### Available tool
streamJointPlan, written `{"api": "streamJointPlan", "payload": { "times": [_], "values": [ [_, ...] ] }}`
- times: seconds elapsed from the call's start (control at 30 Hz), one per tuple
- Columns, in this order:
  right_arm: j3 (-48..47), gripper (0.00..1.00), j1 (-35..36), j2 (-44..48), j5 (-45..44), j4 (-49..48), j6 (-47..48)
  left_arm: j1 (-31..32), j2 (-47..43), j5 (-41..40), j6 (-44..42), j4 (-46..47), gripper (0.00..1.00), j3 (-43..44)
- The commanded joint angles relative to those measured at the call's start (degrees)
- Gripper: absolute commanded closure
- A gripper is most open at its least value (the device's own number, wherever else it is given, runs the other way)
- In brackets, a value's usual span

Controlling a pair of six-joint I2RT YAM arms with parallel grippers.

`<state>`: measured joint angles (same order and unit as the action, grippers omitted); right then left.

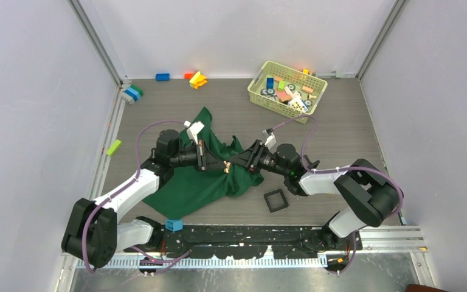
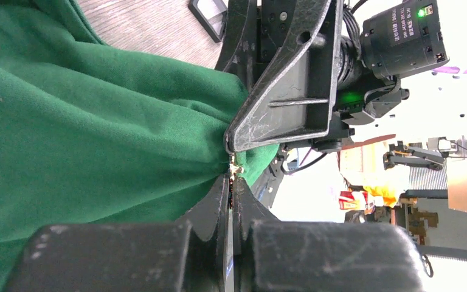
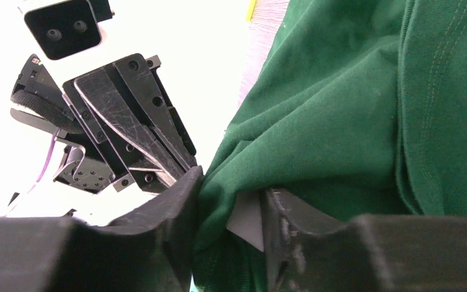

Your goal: Remove the brooch from the garment

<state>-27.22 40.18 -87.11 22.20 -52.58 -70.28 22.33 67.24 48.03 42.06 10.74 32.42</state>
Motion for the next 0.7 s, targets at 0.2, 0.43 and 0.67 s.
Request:
{"api": "streamJointPlan", "payload": {
  "times": [0.2, 0.43, 0.67],
  "values": [
    [1.3, 0.94, -0.4, -1.4, 1.0, -15.1, -3.6, -0.9, -1.6, 2.2, 4.2, 9.3, 0.70, -2.2],
    [2.0, 0.99, -0.4, -0.8, -0.2, -15.4, -3.5, -1.1, -0.9, 4.5, 9.5, 16.1, 0.65, -3.8],
    [2.5, 0.99, -0.5, 0.4, -0.9, -14.7, -3.3, -2.3, -1.3, 3.3, 9.2, 15.1, 0.85, -4.9]
  ]
}}
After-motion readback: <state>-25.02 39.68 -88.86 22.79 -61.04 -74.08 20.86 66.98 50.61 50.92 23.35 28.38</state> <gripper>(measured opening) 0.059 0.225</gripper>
